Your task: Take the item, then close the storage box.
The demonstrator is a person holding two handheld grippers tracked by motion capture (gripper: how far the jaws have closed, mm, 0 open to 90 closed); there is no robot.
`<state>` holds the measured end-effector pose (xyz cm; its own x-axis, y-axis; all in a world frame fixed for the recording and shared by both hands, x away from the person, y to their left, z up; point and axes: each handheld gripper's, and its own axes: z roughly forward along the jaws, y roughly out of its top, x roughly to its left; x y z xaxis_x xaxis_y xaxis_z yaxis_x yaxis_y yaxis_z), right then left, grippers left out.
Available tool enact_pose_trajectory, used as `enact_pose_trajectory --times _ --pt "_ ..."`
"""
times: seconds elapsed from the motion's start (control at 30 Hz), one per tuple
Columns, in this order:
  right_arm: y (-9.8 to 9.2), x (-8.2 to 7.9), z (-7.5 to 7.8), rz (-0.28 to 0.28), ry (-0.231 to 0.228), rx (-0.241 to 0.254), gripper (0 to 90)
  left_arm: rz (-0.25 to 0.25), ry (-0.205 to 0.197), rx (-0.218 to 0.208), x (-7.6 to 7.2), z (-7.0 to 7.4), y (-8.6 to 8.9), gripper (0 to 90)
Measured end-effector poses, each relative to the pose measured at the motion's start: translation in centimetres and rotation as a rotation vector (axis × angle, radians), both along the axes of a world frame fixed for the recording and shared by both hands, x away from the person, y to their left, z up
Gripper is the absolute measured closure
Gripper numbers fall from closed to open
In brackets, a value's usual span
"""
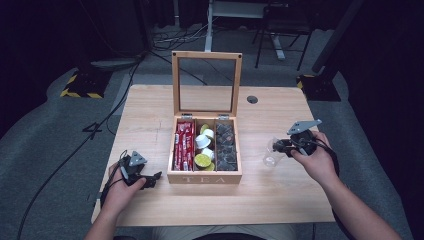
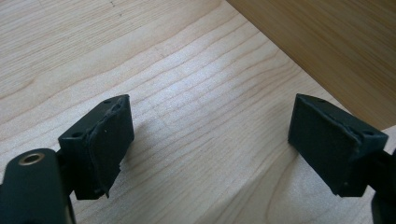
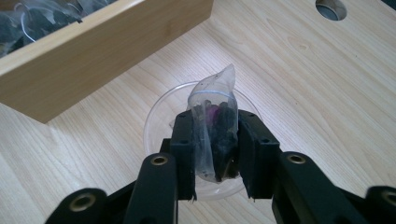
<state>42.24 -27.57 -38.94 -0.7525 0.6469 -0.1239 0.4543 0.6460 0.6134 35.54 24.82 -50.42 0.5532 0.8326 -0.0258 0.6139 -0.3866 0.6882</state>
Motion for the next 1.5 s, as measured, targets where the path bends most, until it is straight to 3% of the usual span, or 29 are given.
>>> enact_pose_trajectory --times 0.23,0.43,0.73,0.77,0.8,1.07,1.5 --pt "0.0 0.1 -0.1 -0.006 -0.006 0.021 51.5 -0.001 0.002 0.001 0.0 0.0 0.0 14.7" --pt "-0.4 0.2 0.5 -0.020 -0.019 0.061 46.6 -0.007 0.000 0.000 0.1 0.0 0.0 14.6" --pt "-0.6 0.4 1.6 -0.028 -0.039 0.211 38.3 -0.023 0.000 -0.002 0.2 0.0 0.3 14.7" --pt "-0.7 0.4 2.0 -0.024 -0.051 0.252 36.7 -0.023 0.000 -0.004 0.3 0.0 0.3 14.7" --pt "-0.7 0.4 2.0 -0.024 -0.051 0.252 36.7 -0.020 -0.001 -0.004 0.4 0.0 0.3 14.7" --pt "-0.4 0.7 3.5 -0.028 -0.110 0.415 31.3 -0.013 -0.001 -0.005 0.9 0.0 0.2 14.6" --pt "2.5 3.8 6.9 0.018 -0.177 0.411 30.7 -0.005 0.000 -0.002 0.8 0.0 0.2 14.8"
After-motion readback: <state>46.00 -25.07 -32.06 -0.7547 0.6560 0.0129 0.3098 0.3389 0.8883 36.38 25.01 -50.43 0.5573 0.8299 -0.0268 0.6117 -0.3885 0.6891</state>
